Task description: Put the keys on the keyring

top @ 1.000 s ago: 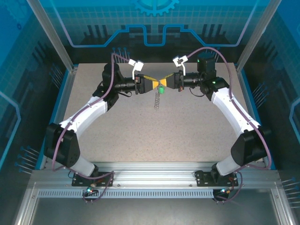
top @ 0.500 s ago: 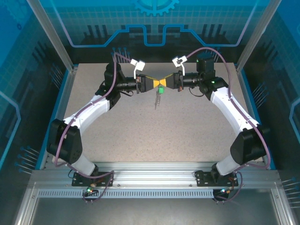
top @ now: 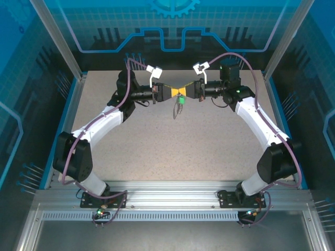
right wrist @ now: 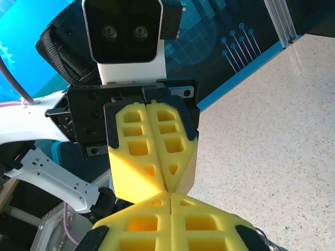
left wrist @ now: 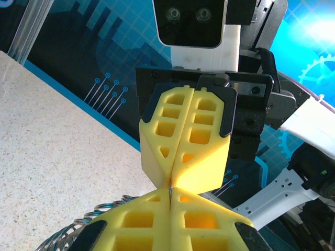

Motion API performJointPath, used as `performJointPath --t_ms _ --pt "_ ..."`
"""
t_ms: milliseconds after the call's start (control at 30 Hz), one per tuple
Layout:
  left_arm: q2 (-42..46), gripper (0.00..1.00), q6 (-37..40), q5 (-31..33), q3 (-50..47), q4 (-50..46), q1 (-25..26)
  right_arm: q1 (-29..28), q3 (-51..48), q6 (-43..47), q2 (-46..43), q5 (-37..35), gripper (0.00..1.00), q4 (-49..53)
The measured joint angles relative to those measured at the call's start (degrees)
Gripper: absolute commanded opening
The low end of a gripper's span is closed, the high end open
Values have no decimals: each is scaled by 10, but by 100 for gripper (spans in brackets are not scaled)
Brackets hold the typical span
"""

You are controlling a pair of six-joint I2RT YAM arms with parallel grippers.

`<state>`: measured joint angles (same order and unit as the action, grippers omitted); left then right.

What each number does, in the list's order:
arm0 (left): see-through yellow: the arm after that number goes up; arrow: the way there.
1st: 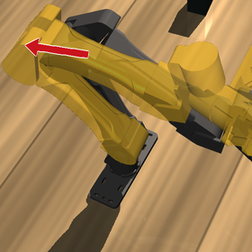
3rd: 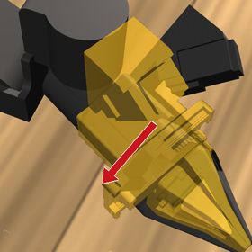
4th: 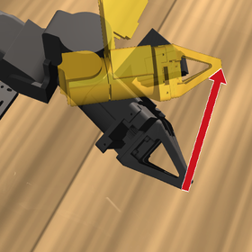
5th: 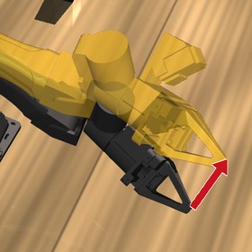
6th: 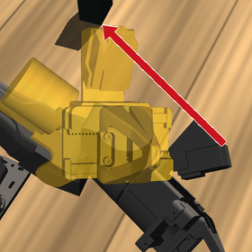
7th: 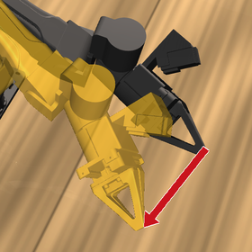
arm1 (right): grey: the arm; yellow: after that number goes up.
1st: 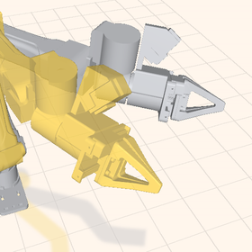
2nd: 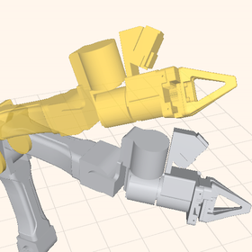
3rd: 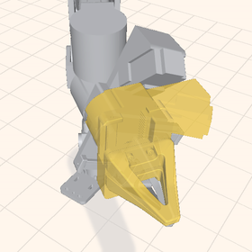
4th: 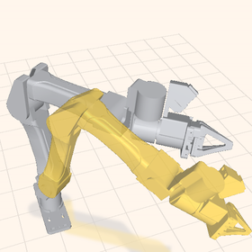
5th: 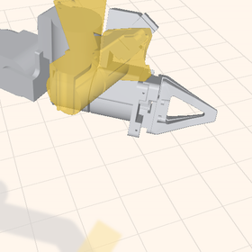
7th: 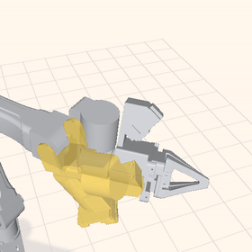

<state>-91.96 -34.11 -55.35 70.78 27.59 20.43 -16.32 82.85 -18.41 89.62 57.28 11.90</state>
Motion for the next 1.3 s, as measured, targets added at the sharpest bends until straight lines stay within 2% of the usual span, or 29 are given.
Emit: performJointPath --t_ms 133,233,367,567,967,1300 --pt "-4 0 -36 7 -9 52 6 7 -33 -24 -26 -13 35 -31" --pt "-4 0 -65 19 -25 94 10 22 -82 -49 -67 -27 41 -61" --pt "-4 0 -93 34 -42 127 11 40 -156 -78 -130 -57 44 -106" --pt "-2 0 -110 50 -46 140 12 30 -235 -97 -177 -113 48 -146" --pt "13 0 -115 52 -46 144 26 -35 -242 -65 -184 -209 50 -149" --pt "15 0 -116 52 -47 144 30 -53 -227 -54 -172 -230 48 -149"
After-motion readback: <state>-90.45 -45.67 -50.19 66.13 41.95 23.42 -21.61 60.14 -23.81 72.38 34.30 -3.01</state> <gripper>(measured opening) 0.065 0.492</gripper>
